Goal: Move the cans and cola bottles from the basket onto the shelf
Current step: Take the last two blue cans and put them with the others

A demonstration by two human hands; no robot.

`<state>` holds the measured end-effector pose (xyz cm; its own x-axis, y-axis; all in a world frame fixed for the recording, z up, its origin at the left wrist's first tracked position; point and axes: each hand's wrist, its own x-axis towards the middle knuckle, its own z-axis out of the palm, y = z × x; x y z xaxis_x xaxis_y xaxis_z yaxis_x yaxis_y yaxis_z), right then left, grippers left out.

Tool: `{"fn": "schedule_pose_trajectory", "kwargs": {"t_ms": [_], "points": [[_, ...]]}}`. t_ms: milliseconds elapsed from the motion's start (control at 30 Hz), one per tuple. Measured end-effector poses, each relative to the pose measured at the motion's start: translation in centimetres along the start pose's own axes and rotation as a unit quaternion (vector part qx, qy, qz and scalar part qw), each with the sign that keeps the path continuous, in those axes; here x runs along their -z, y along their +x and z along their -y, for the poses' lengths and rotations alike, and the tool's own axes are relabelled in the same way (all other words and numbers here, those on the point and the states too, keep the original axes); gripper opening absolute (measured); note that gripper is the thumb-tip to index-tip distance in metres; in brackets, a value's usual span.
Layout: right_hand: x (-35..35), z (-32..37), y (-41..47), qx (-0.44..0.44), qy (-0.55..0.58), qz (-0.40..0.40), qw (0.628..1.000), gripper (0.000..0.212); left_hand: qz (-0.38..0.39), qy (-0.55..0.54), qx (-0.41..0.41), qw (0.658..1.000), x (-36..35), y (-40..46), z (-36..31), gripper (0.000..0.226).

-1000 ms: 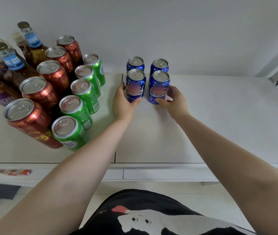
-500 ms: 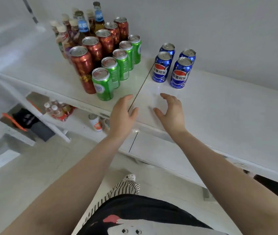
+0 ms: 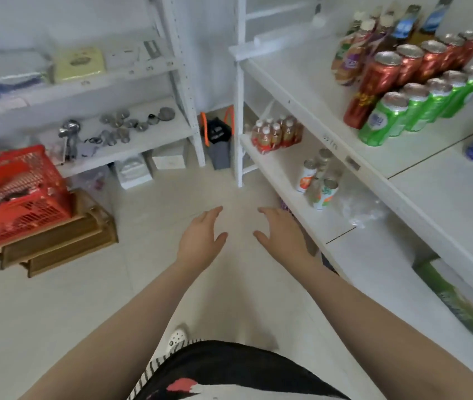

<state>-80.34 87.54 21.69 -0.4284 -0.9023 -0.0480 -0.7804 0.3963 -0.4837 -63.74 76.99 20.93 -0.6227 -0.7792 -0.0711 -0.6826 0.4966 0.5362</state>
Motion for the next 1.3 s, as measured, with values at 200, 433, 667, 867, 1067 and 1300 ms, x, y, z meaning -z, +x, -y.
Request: {"fn": "schedule_pose_trajectory", "kwargs": {"t_ms": [200, 433, 667, 867, 1067, 1300], "points": [[-9.2, 11.6, 2.1, 0.048, -0.017, 0.095, 0.994, 0.055, -0.001, 0.015, 0.092, 0.996, 5.2, -4.9, 13.7, 0.058], [-19.4, 26.3, 4.5, 0.086, -0.015, 0.166, 0.982, 0.055, -0.009, 0.037, 0.171, 0.985, 13.3, -9.4, 29.3, 0.058], [-25.6, 36.5, 9.1, 0.139, -0.045, 0.214, 0.966, 0.055, -0.043, 0.002, 0.250, 0.967, 18.7, -11.2, 39.5, 0.058], [-30.3, 45.1, 16.1, 0.183, -0.037, 0.231, 0.955, 0.055, -0.094, -0.024, 0.304, 0.948, 23.1, -9.0, 47.7, 0.057], [-35.3, 53.1, 24.5, 0.224, -0.019, 0.255, 0.941, 0.054, -0.111, -0.021, 0.341, 0.933, 28.6, -4.3, 55.2, 0.057], [-38.8, 60.3, 32.8, 0.242, -0.018, 0.262, 0.934, 0.052, -0.125, -0.036, 0.366, 0.921, 33.9, -0.1, 63.1, 0.055]]}}
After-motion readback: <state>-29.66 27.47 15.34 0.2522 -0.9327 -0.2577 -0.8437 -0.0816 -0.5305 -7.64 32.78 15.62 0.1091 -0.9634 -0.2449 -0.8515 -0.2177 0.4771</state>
